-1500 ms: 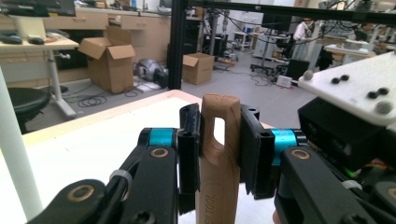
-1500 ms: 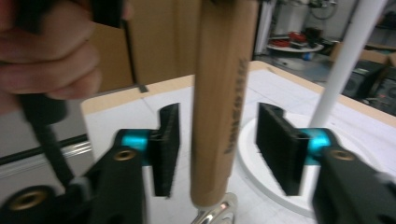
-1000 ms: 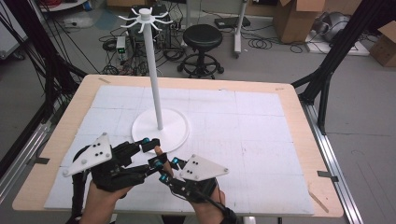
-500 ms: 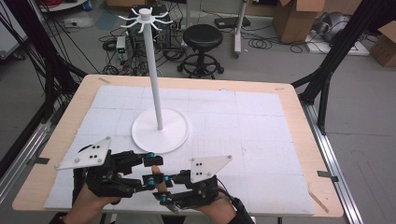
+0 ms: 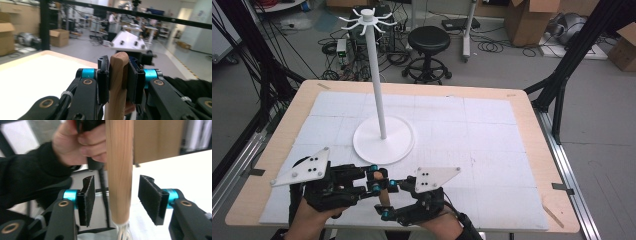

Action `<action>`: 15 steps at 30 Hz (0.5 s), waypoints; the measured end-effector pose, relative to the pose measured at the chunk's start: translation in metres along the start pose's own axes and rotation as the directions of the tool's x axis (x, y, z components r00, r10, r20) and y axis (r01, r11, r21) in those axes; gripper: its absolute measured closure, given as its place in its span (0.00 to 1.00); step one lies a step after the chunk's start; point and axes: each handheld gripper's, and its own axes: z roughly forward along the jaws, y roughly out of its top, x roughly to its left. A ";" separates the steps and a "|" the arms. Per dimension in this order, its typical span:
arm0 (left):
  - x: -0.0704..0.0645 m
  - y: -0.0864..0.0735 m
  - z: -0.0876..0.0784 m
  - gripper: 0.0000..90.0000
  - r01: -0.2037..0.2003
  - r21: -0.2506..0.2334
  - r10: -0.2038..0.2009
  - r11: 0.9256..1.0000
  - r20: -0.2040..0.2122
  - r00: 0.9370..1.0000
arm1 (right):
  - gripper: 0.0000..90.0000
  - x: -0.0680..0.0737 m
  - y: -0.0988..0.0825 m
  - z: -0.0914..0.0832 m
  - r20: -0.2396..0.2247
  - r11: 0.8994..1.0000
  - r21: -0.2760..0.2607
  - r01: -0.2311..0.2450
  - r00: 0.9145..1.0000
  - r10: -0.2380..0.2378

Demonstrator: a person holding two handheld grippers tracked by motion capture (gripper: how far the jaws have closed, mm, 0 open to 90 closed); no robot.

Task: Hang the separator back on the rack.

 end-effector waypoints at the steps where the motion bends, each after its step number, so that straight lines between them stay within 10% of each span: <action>1: -0.001 0.001 0.000 0.82 0.000 -0.005 0.000 1.000 -0.025 1.000 | 0.49 0.001 0.000 0.000 0.027 1.000 -0.004 0.008 1.000 -0.008; 6: -0.004 0.004 -0.001 0.82 -0.005 -0.011 0.004 1.000 -0.130 0.992 | 0.49 0.004 0.000 0.000 0.101 0.999 -0.019 0.046 0.994 -0.043; 15: -0.006 0.004 0.001 0.82 0.000 -0.012 -0.002 1.000 -0.135 0.991 | 0.69 -0.003 0.008 -0.001 0.067 0.995 -0.095 0.026 0.998 -0.020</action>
